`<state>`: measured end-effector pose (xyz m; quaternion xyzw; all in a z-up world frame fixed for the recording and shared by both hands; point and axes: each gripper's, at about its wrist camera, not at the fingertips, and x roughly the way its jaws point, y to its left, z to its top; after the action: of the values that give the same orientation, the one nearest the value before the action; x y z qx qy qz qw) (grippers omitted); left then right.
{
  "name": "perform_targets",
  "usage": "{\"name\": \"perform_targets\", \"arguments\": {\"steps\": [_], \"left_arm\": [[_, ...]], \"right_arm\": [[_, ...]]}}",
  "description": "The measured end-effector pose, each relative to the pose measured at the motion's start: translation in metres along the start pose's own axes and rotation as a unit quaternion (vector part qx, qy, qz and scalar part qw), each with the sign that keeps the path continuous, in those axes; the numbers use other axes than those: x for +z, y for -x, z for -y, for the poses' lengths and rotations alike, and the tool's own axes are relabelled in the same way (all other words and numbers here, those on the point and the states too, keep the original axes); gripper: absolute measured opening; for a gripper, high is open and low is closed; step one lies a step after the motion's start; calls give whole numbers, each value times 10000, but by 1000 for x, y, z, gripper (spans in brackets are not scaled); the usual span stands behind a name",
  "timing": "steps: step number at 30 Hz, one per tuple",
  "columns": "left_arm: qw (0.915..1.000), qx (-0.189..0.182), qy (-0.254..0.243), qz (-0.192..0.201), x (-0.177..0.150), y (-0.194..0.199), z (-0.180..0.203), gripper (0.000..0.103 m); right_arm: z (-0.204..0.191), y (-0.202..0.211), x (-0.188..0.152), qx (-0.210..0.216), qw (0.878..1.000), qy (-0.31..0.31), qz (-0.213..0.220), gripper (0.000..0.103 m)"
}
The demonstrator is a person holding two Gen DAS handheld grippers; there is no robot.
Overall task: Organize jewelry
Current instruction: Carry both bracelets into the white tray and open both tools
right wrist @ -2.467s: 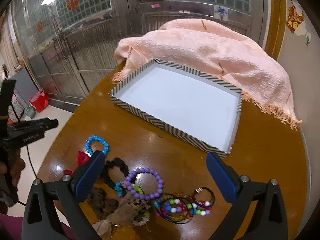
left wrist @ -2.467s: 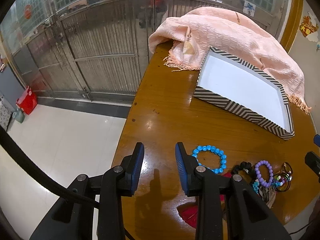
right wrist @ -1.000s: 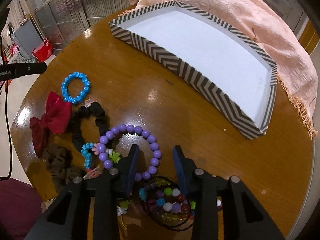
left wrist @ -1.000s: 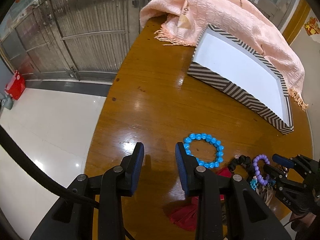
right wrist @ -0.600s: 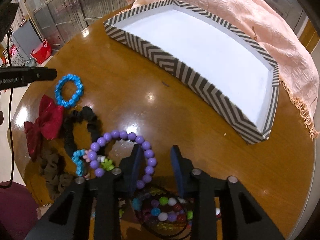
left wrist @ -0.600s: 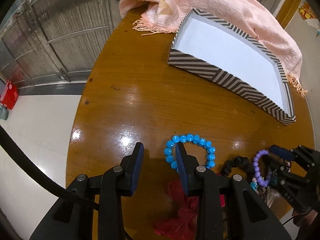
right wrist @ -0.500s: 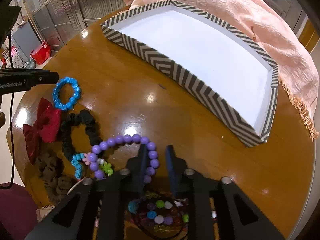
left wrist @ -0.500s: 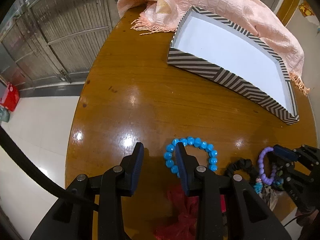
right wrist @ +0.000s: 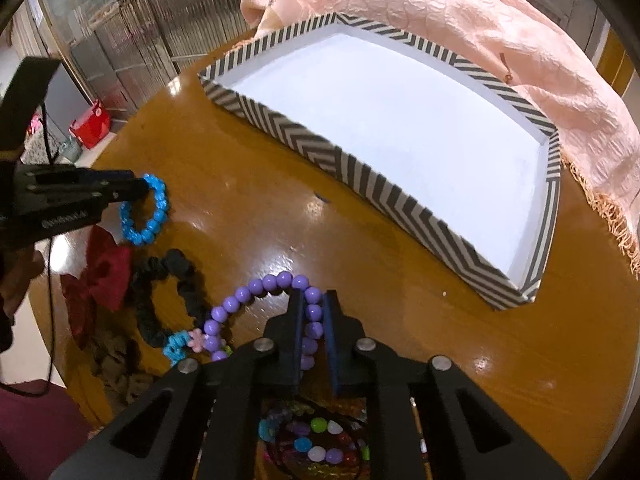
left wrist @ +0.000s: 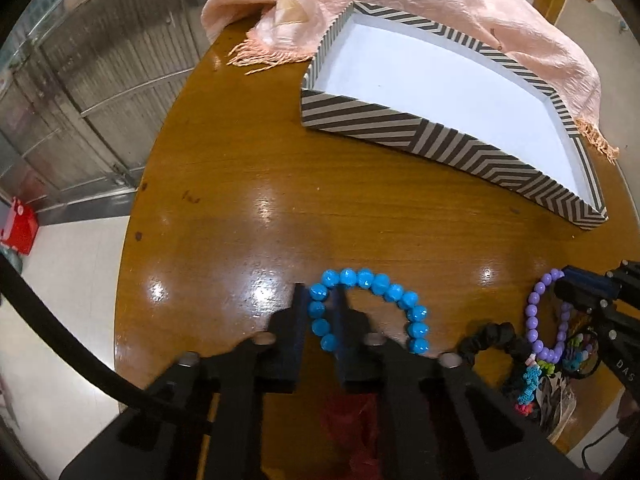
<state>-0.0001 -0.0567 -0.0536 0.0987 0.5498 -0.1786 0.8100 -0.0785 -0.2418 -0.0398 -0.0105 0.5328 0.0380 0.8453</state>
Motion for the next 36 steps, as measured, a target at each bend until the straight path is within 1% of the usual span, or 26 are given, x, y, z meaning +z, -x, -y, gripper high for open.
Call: {"name": "perform_targets", "arguments": {"steps": [3,4,8,13,16,22,30,36], "left_arm": [[9983,-523,239,-97,4,5,-9,0],[9975,-637,306,-74,5,8,-12,0],[9966,-781,233,144,10,29,-16,0],[9959,-756,109,487,19,60,-19,0],[9955,-699,90,640,28,74,-22,0],[9936,-588,-86,965,48,97,-16,0],[9905,-567,-346,1201,73,108,-2,0],[9895,-732,-410,1176,99,102,6,0]], "right_arm": [[-2,4,3,1,10000,13,74,10],[-2,7,4,10,9999,14,113,10],[-7,28,6,38,9989,2,459,10],[-8,48,13,103,9975,-10,700,10],[-10,58,16,67,9966,36,823,10],[-3,75,34,-7,9945,27,1049,10],[3,89,54,-146,9923,20,1232,10],[16,93,73,-255,9907,-68,1334,10]]}}
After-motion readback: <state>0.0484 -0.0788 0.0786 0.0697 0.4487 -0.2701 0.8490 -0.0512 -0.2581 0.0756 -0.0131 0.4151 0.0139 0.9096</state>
